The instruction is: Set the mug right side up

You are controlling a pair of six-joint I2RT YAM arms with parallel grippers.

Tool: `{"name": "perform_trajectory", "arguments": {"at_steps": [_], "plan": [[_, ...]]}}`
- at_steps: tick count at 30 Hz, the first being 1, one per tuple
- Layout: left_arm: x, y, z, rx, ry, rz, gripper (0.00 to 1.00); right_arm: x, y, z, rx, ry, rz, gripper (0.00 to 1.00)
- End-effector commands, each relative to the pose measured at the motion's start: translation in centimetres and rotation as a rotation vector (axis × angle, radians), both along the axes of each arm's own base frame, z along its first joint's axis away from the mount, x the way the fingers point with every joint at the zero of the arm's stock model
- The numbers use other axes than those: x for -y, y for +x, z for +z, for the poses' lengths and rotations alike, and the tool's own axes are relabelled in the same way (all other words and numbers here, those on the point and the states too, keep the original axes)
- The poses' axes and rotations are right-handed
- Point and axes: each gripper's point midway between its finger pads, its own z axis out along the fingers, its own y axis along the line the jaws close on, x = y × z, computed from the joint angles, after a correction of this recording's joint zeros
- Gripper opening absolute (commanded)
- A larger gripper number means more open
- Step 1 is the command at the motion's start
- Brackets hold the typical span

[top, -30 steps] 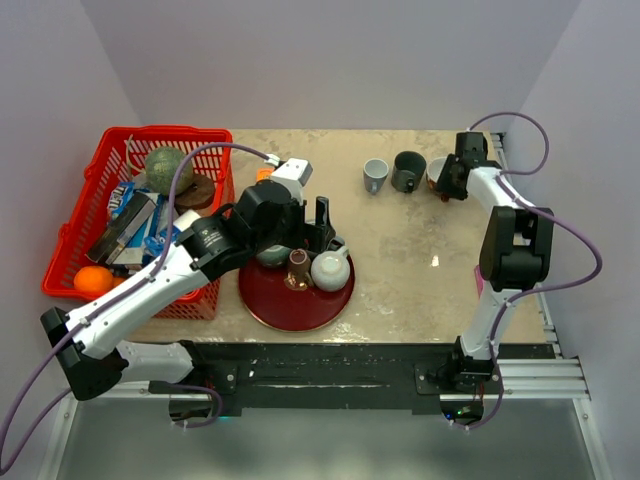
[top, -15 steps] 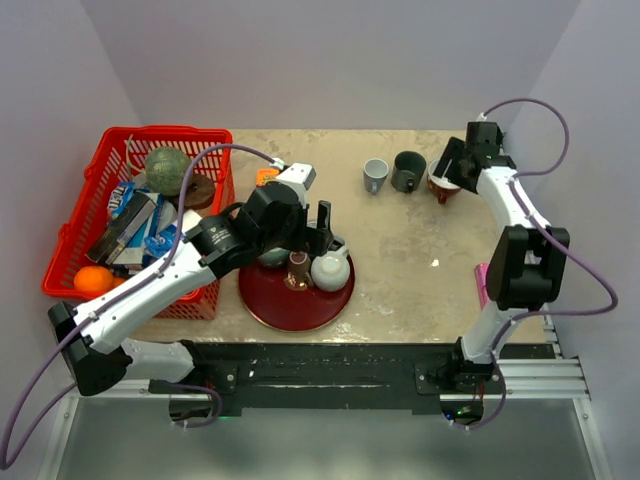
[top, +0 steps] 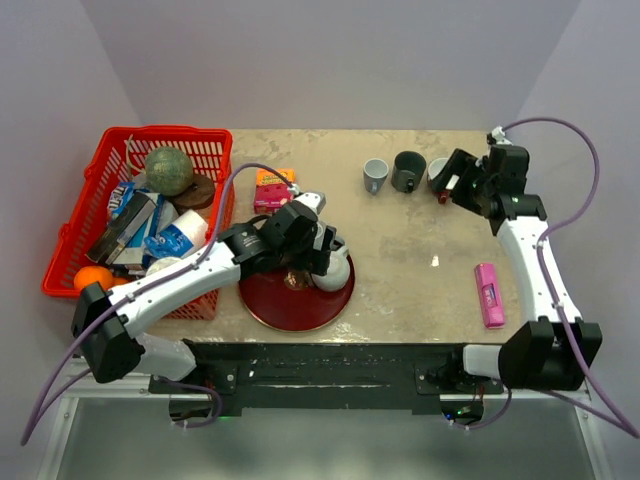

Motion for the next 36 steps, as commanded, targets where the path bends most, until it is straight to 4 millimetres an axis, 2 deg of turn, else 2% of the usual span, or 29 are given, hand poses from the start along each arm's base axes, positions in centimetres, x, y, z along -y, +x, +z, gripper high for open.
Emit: {"name": "perform_trajectory", "arguments": {"at_steps": [1,3,5,6,8,11,16,26,31,36], "plan": [[-1.6,0.8,-1.3,-0.018,0.031,0.173,0.99,-3.2,-3.6,0.3,0.004,0.110,0.109,0.85],[-2.8,1.0,-2.5,-0.024,0.027,0.297,0.99,-4.0,-5.1,-0.2,0.025,0.142,0.127,0.85],[-3.2,1.4,-2.6,-0.015,-0.018,0.372,0.98,-4.4,-6.2,-1.0,0.025,0.162,0.135,0.85],[-3.5,1.2,-3.3,-0.030,-0.036,0.416,0.98,-4.5,-6.5,-1.4,0.012,0.169,0.141,0.85],[-3.5,1.7,-3.5,-0.027,-0.073,0.454,0.98,-4.7,-7.2,-2.3,-0.020,0.170,0.149,0.84],[-3.7,2.2,-4.2,-0.038,-0.084,0.525,0.97,-4.6,-7.7,-2.4,-0.028,0.153,0.161,0.84],[-3.7,3.5,-5.2,-0.045,-0.093,0.633,0.97,-4.4,-8.2,-2.3,-0.036,0.125,0.178,0.84],[-3.5,5.8,-6.8,-0.040,-0.066,0.716,0.95,-4.4,-8.5,-2.8,-0.054,0.104,0.200,0.84],[-3.4,5.7,-8.2,-0.060,-0.034,0.712,0.84,-4.4,-8.4,-3.0,-0.060,0.107,0.204,0.84],[-3.8,5.3,-9.2,-0.087,-0.006,0.714,0.81,-4.4,-8.5,-3.3,-0.065,0.108,0.202,0.84]]}}
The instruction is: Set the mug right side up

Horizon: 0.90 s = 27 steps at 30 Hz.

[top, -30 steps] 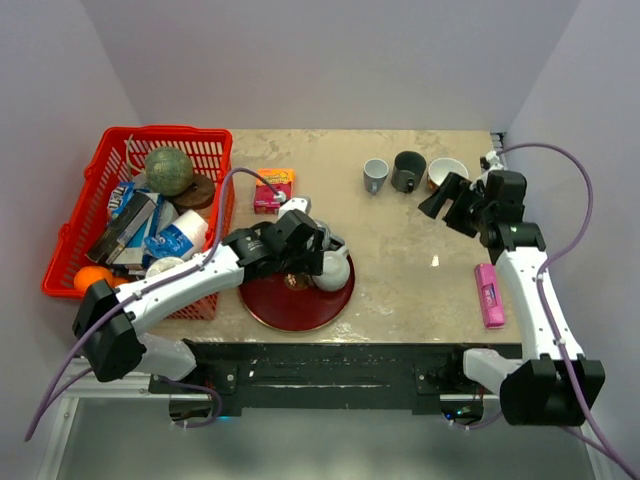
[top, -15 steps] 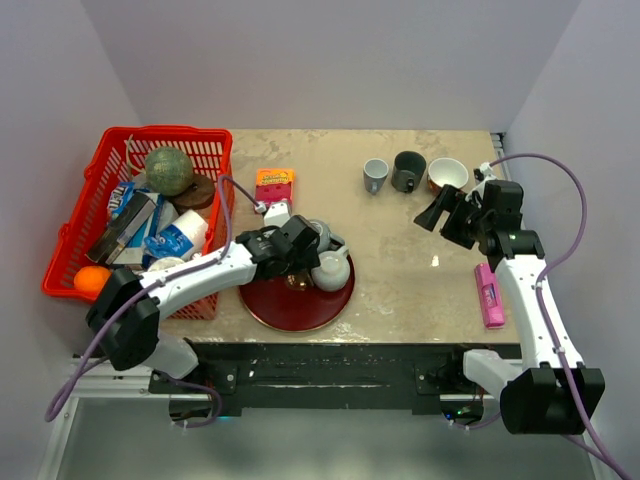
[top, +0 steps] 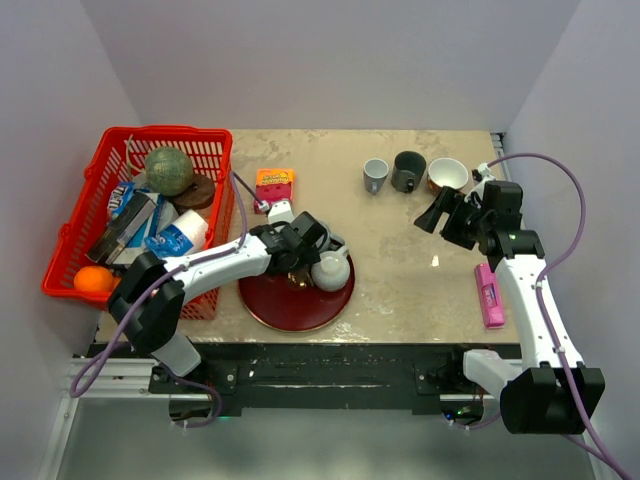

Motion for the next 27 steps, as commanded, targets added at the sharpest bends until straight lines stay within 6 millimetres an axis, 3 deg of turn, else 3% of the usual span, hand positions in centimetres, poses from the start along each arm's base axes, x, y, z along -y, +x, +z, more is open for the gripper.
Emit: {"name": "perform_trajectory", "arguments": {"at_steps": [1,10,22,24,26,27], "plan": [[0.1,1.0,0.7,0.032,-0.018,0.038,0.81,-0.5,-0.2,0.3,0.014,0.008,0.036,0.84],[0.2,0.7,0.8,0.019,-0.006,-0.030,0.68,-0.6,-0.5,-0.3,0.000,0.017,0.032,0.84],[-0.2,-2.3,-1.0,-0.089,0.008,-0.171,0.50,-1.2,-0.8,-0.8,-0.007,0.055,0.043,0.84],[-0.1,-2.4,-1.0,-0.099,0.013,-0.188,0.54,-1.3,-1.0,-0.9,-0.005,0.059,0.048,0.84],[0.0,-2.4,-1.2,-0.117,0.028,-0.199,0.69,-1.4,-1.1,-1.0,-0.007,0.065,0.049,0.84],[0.1,-2.3,-1.3,-0.123,0.036,-0.203,0.72,-1.4,-1.2,-1.3,-0.011,0.067,0.051,0.84]]}}
